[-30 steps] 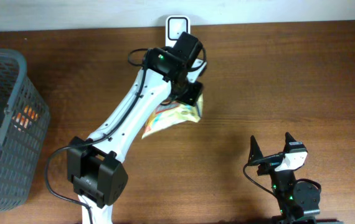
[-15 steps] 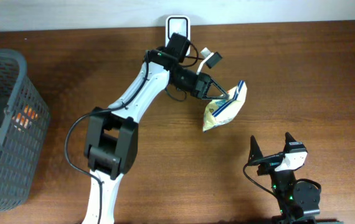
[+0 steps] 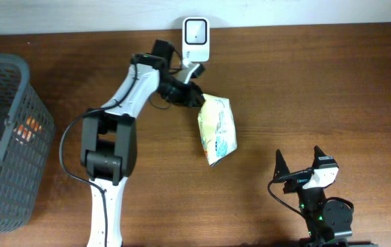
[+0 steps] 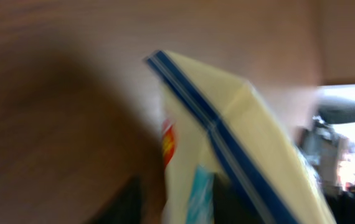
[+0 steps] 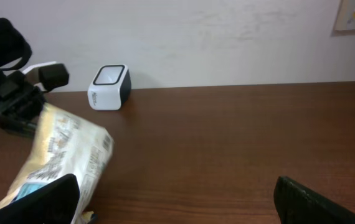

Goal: Scan the item barcode
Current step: 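Carry the yellow bag past the scanner and drop it on the table, then grasp an orange box from the basket with the left gripper, place it center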

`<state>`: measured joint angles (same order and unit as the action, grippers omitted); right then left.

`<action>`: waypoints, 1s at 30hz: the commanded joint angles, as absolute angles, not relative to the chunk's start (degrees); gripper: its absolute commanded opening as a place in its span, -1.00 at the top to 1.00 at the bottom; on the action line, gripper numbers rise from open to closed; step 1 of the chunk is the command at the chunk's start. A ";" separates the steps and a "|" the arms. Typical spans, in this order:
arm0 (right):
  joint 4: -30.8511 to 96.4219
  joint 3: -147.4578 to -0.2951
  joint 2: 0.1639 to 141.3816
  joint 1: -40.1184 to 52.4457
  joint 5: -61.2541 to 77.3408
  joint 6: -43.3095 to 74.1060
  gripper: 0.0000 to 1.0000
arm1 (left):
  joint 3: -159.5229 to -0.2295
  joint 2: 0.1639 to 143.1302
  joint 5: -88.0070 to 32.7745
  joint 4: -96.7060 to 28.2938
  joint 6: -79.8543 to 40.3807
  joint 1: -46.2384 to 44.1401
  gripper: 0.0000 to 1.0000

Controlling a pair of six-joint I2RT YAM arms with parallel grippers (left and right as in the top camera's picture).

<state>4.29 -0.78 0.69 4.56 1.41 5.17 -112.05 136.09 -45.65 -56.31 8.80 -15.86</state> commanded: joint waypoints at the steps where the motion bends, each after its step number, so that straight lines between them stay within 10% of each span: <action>1: 4.40 -0.32 0.36 4.86 1.30 4.89 -0.97 | -112.29 129.75 -27.83 -56.40 8.19 -10.66 -0.31; 8: 4.40 -0.32 0.36 4.86 1.28 4.89 -0.97 | -112.92 107.24 -12.38 -56.47 4.51 -1.56 -0.99; 13: 4.40 -0.32 0.36 4.86 1.28 4.89 -0.97 | -112.92 92.42 11.27 -65.36 -8.93 10.61 -0.99; 24: 4.40 -0.32 0.36 4.86 1.30 4.89 -0.97 | -101.93 104.42 -1.32 -63.79 -10.04 39.64 -0.99; 30: 4.40 -0.32 0.36 4.86 1.28 4.89 -0.97 | -100.27 116.86 -3.88 -60.27 -8.69 41.21 -0.04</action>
